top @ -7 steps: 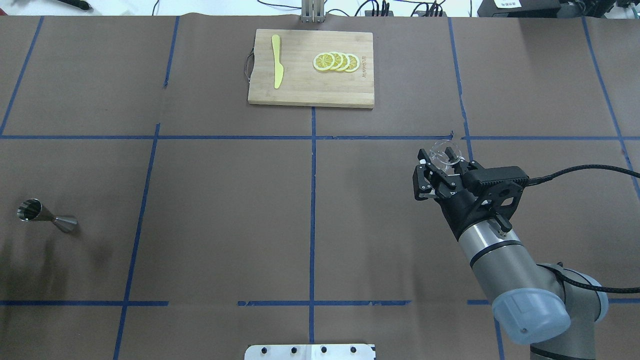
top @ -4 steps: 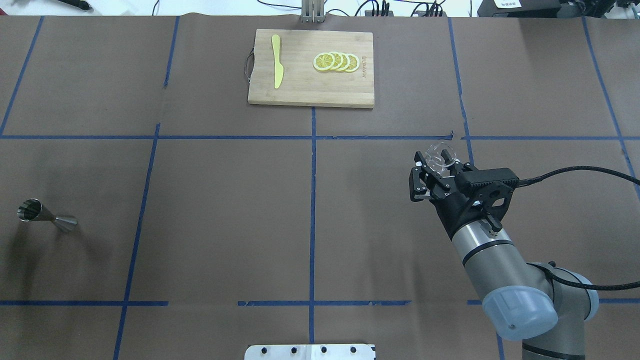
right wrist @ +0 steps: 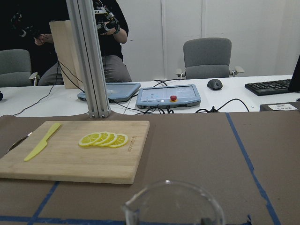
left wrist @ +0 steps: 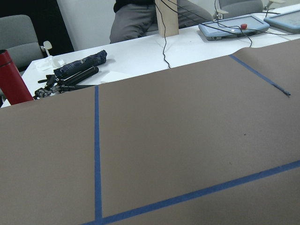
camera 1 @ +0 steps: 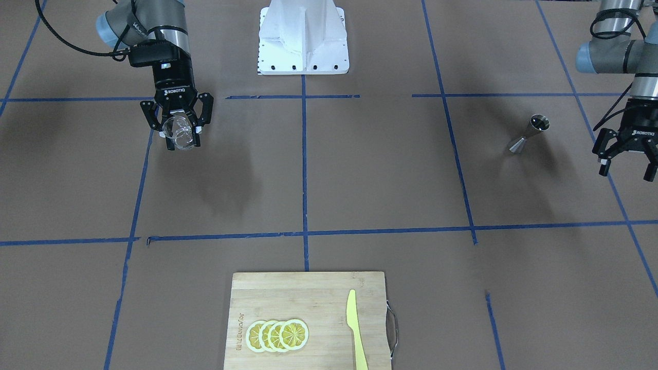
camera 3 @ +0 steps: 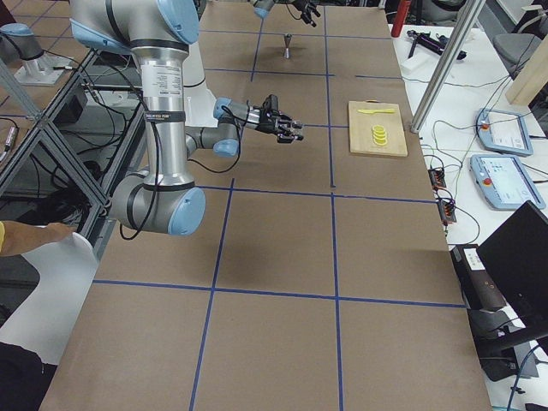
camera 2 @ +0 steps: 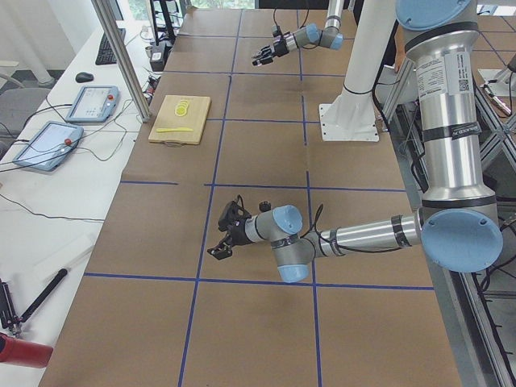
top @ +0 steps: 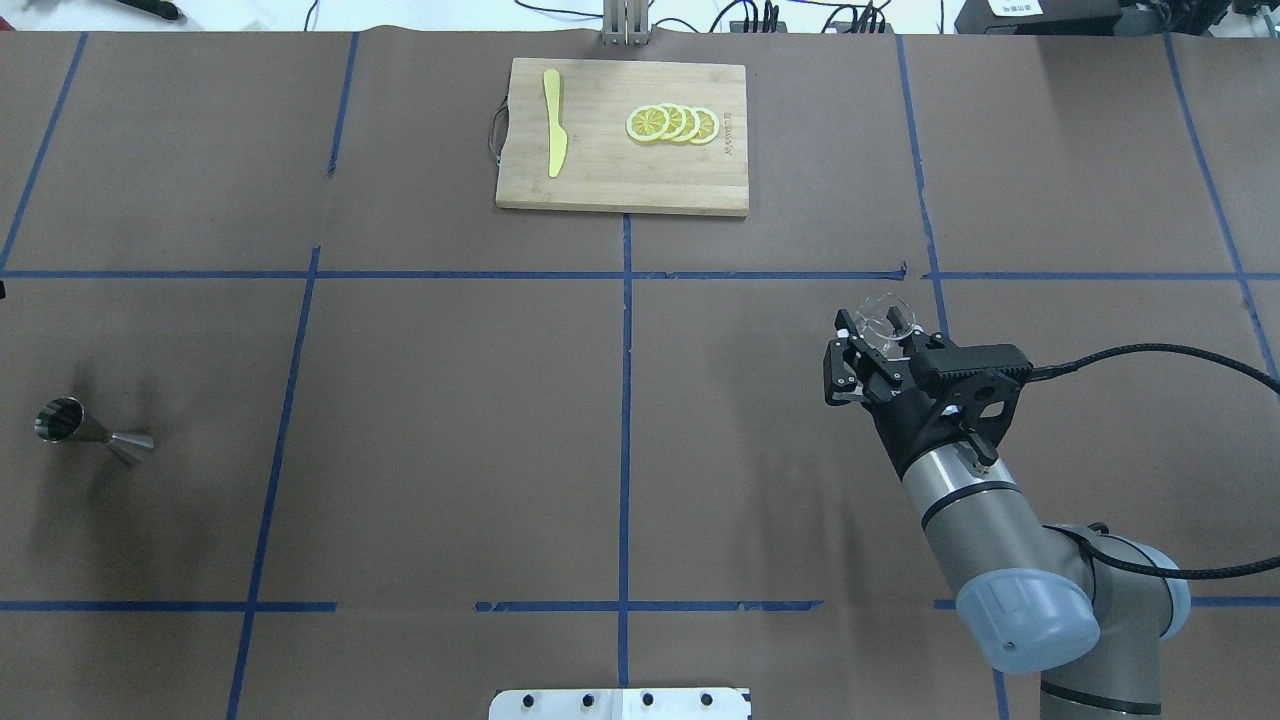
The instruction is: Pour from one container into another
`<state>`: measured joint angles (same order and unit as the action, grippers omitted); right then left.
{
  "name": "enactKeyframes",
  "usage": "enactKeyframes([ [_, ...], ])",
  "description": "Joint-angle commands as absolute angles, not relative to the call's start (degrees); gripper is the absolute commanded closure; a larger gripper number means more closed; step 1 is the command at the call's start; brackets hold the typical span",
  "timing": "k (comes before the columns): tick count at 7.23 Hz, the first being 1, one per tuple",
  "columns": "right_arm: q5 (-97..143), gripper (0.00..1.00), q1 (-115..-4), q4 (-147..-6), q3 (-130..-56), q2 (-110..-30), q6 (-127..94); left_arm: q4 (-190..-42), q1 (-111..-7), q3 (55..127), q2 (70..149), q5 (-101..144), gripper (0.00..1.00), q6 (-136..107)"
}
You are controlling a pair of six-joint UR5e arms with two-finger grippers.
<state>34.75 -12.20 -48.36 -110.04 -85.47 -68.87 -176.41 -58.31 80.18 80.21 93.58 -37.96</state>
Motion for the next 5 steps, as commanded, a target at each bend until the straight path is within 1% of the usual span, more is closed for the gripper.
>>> enactKeyframes([
  [1, 31.83, 1.00, -12.13, -48.34, -107.67, -86.65, -71.18, -175.87, -59.24, 80.16, 81.38, 95.01, 0.00, -37.88],
  [3, 27.27, 1.00, -7.32, -48.34, -107.49, -91.65, -76.01, -173.78, -62.56, 80.24, 82.44, 100.51, 0.00, -37.88],
  [4, 26.81, 1.00, -5.73, -48.34, -107.06, -92.19, -78.72, -173.85, -63.01, 80.16, 82.53, 101.24, 0.00, -37.88],
  [5, 26.37, 1.00, -5.10, -48.34, -104.18, -92.20, -80.14, -173.76, -62.93, 80.24, 82.70, 101.25, 0.00, -37.88],
])
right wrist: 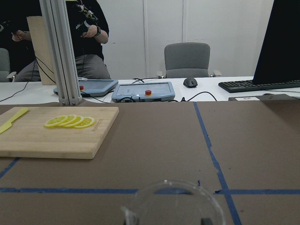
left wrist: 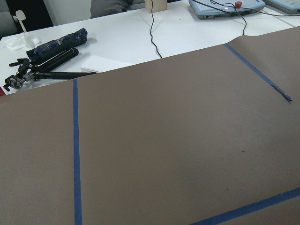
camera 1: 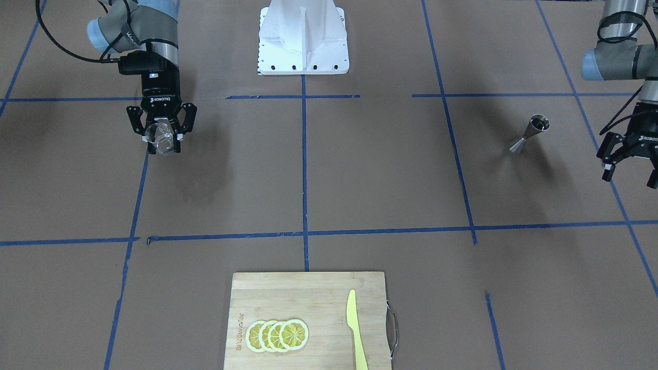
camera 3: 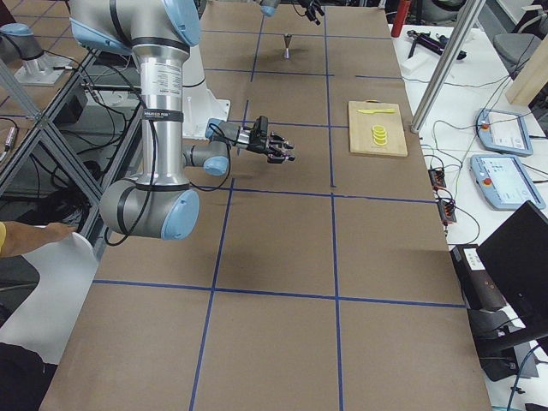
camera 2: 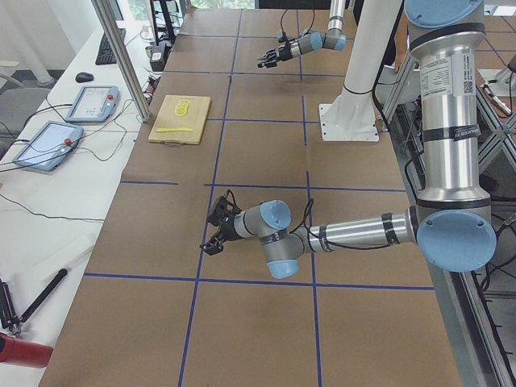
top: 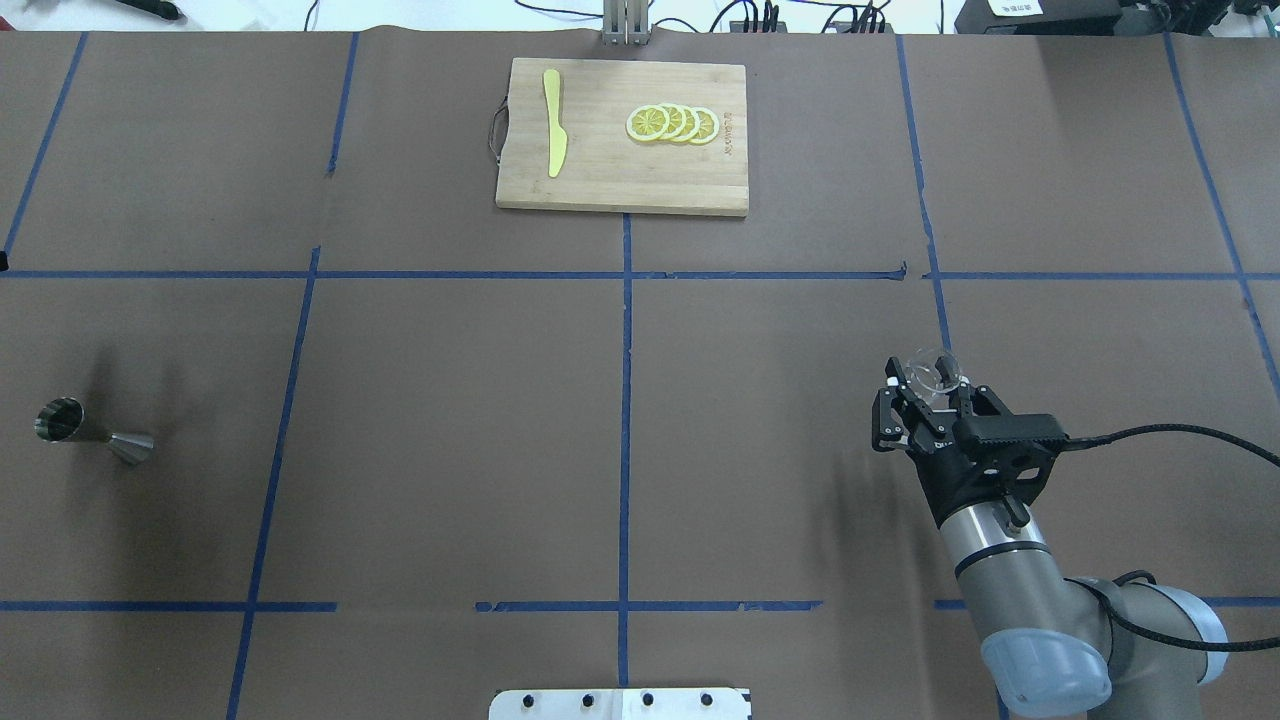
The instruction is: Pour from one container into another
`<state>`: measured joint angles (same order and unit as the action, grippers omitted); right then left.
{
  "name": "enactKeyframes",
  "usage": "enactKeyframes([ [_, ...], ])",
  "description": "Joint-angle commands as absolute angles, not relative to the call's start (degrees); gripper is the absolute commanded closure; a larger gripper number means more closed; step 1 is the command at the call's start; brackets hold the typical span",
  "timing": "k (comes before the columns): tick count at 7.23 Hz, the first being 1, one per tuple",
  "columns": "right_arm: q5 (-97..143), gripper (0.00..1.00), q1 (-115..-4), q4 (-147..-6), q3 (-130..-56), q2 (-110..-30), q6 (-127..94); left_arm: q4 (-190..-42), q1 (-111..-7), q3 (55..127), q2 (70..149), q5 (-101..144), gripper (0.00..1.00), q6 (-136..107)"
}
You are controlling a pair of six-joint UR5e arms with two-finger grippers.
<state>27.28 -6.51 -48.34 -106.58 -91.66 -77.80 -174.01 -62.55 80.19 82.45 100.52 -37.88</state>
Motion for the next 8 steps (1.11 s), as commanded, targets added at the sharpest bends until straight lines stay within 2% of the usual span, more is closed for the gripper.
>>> enactKeyframes([
  [1, 25.85, 1.00, -4.31, -48.34, -102.85, -92.28, -81.29, -173.76, -62.93, 80.16, 82.88, 101.25, 0.00, -37.88],
  [4, 25.40, 1.00, -3.25, -48.08, -99.58, -93.86, -84.72, -173.67, -62.93, 80.16, 83.23, 101.16, 0.00, -38.14],
  [5, 25.40, 1.00, -3.16, -43.46, -99.15, -96.30, -85.07, -173.67, -62.93, 80.16, 83.32, 101.16, 0.00, -38.23],
  [8, 24.61, 1.00, -3.08, -39.57, -94.07, -96.94, -85.08, -173.67, -62.93, 80.24, 83.50, 101.16, 0.00, -38.41],
])
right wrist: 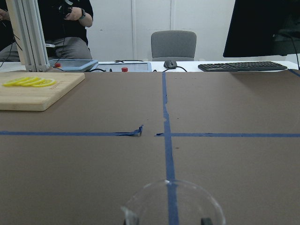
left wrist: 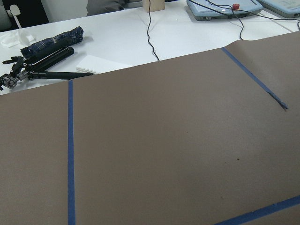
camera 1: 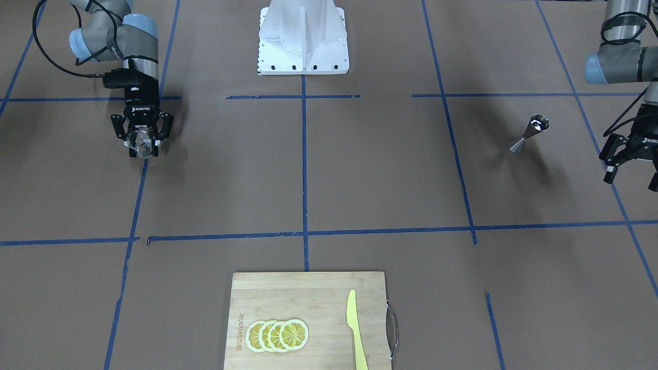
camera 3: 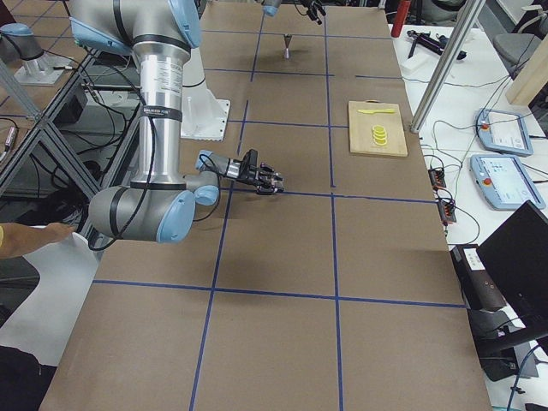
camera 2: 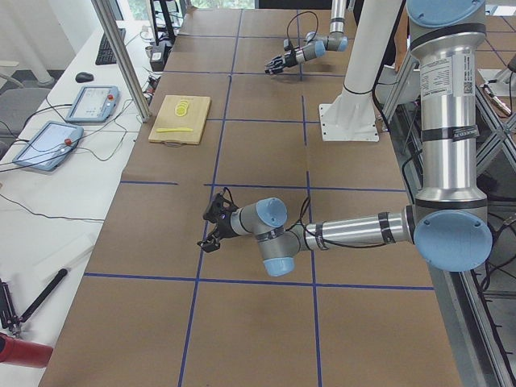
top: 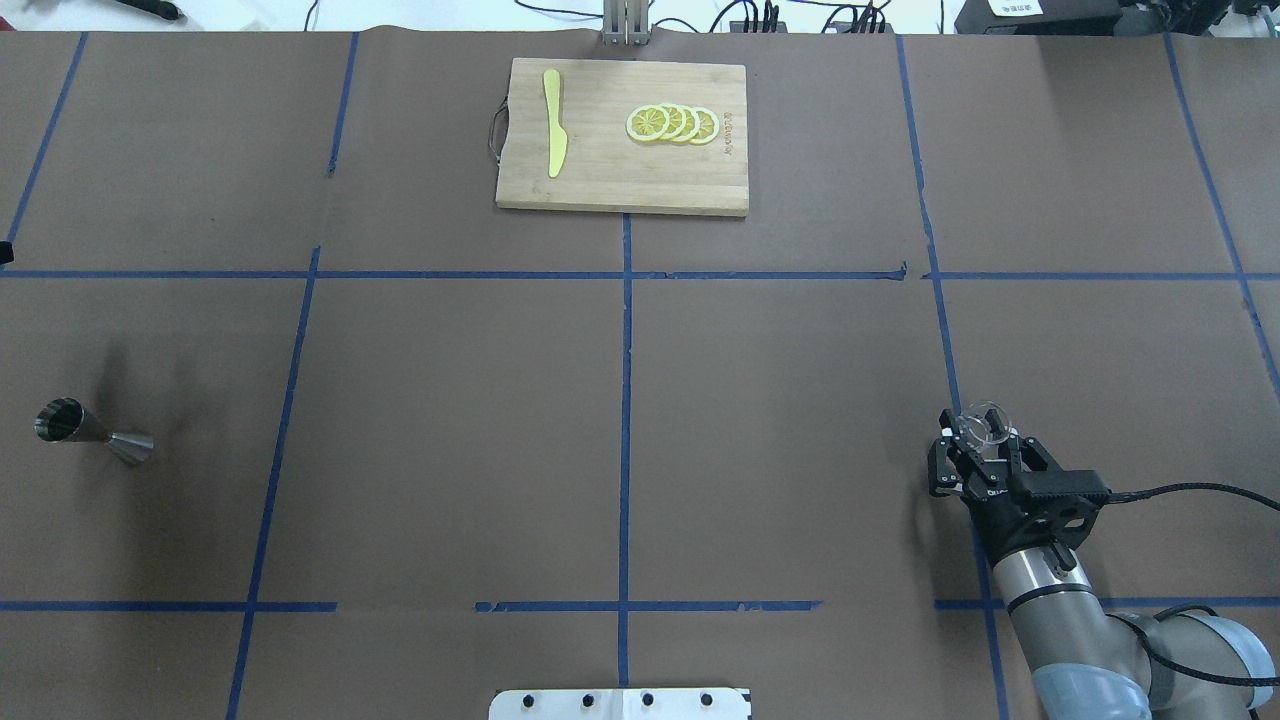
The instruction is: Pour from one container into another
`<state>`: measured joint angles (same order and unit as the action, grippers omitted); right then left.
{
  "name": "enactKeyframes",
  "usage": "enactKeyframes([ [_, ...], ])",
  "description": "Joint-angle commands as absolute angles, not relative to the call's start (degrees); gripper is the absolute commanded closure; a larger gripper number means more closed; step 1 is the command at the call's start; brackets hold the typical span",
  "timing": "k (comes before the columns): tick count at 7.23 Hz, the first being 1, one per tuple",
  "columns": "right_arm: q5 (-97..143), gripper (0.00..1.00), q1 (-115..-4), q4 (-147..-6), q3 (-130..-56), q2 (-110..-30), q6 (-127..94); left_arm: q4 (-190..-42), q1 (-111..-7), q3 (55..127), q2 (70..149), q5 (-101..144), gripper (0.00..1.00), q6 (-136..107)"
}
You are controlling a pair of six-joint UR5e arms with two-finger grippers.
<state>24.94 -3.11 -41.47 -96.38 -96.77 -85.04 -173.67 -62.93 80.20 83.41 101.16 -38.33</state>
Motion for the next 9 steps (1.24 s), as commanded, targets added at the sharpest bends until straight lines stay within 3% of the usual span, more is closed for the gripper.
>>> enactKeyframes([
  [1, 24.52, 1.00, -3.08, -38.59, -93.87, -96.94, -84.99, -173.67, -62.93, 80.24, 83.50, 101.08, 0.00, -38.41],
  [6, 24.43, 1.00, -3.08, -38.41, -92.99, -96.94, -84.99, -173.67, -62.93, 80.24, 83.67, 100.90, 0.00, -38.58],
  [7, 23.56, 0.63, -3.08, -38.41, -92.90, -96.94, -85.08, -173.67, -62.93, 80.24, 83.67, 100.90, 0.00, -38.58],
  [8, 22.68, 0.01, -2.99, -38.32, -92.90, -96.94, -85.08, -173.67, -62.93, 80.24, 83.67, 100.90, 0.00, -38.58],
  [9, 22.41, 0.00, -2.90, -38.15, -92.90, -97.03, -85.08, -173.67, -62.93, 80.24, 83.67, 100.90, 0.00, -38.67],
])
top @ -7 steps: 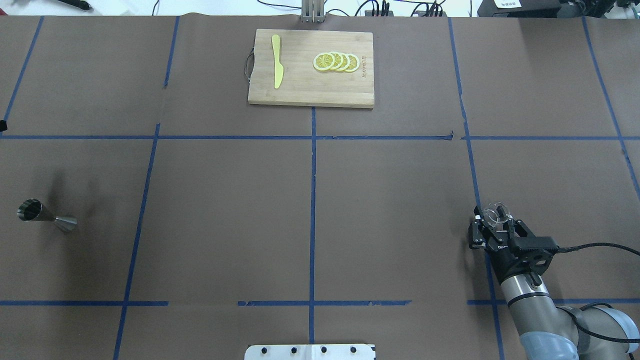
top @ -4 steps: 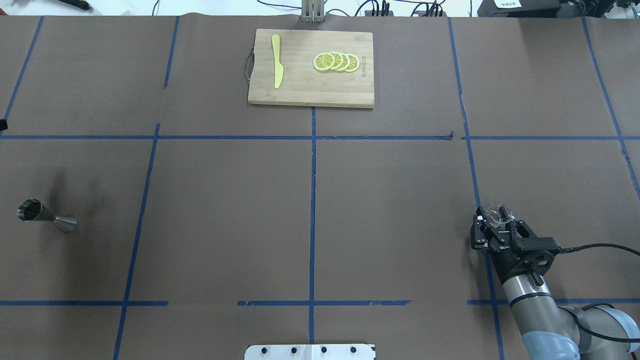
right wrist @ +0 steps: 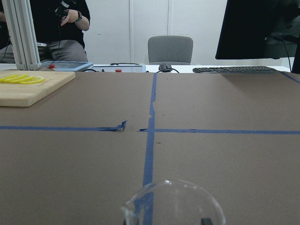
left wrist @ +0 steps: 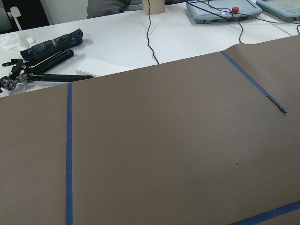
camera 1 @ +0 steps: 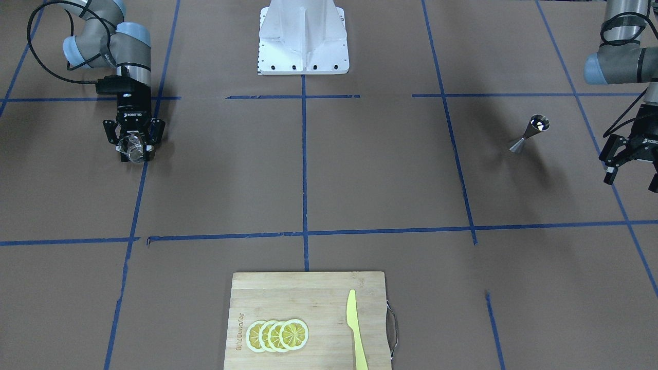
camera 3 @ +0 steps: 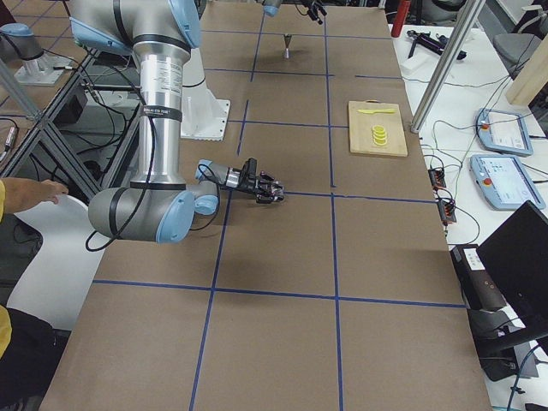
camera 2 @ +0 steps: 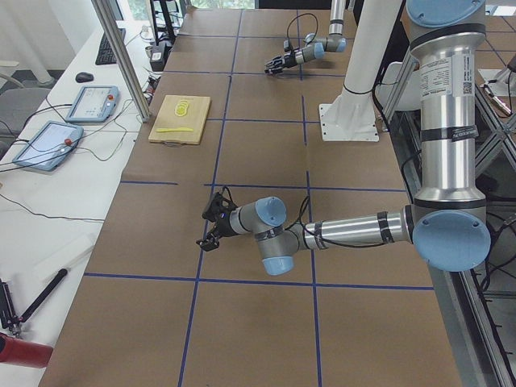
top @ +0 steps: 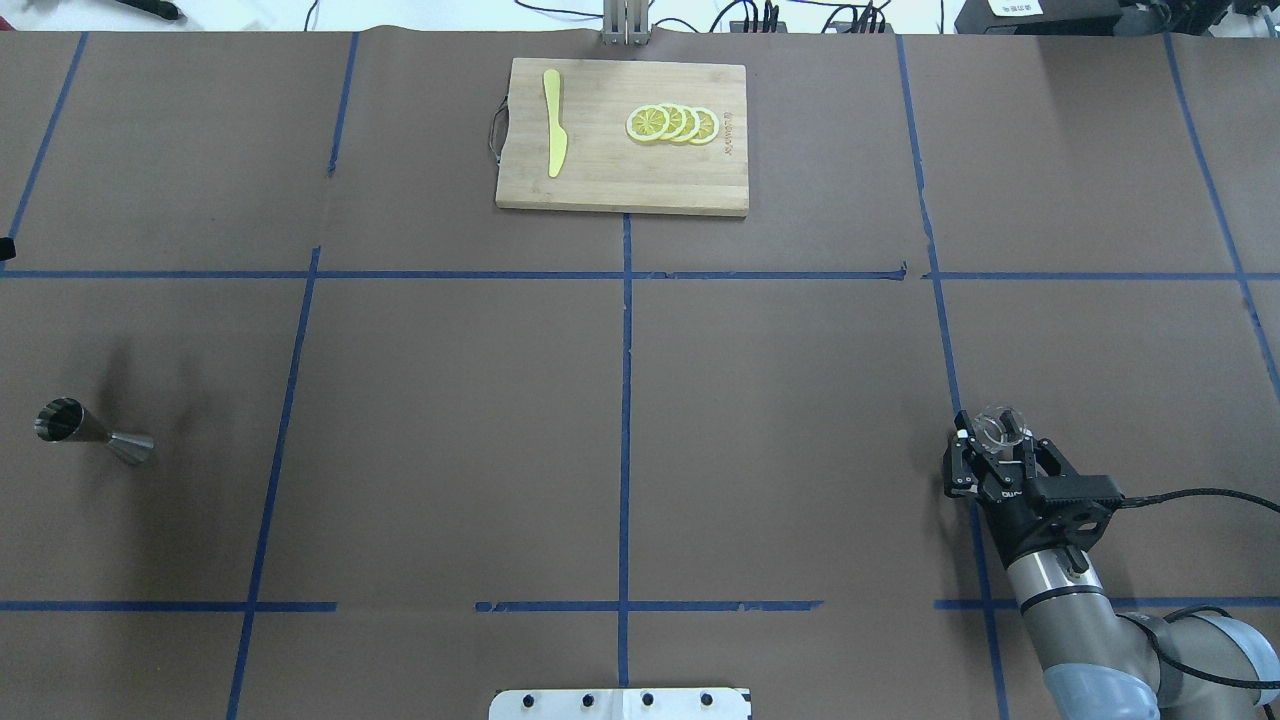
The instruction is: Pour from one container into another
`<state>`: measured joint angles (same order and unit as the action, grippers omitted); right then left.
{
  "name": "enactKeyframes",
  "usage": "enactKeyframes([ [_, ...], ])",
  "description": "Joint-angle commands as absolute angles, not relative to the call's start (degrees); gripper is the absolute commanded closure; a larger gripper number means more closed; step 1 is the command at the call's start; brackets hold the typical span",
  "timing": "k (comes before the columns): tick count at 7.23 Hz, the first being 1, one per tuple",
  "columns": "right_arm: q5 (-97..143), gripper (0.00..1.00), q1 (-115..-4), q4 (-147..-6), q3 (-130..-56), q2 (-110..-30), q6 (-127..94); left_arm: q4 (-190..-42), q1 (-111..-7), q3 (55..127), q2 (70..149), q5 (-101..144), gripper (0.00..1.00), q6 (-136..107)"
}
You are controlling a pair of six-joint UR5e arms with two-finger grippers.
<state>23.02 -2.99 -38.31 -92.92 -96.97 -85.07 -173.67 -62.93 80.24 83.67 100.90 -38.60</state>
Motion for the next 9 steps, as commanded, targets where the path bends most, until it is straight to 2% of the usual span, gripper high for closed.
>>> enactKeyframes([
  [1, 22.41, 0.00, -2.64, -37.62, -92.90, -97.03, -85.08, -173.67, -62.93, 80.24, 83.67, 100.81, 0.00, -38.67],
  [9, 19.62, 0.00, -0.71, -37.35, -93.16, -96.85, -85.17, -173.67, -63.02, 80.51, 83.67, 100.90, 0.00, -38.85],
])
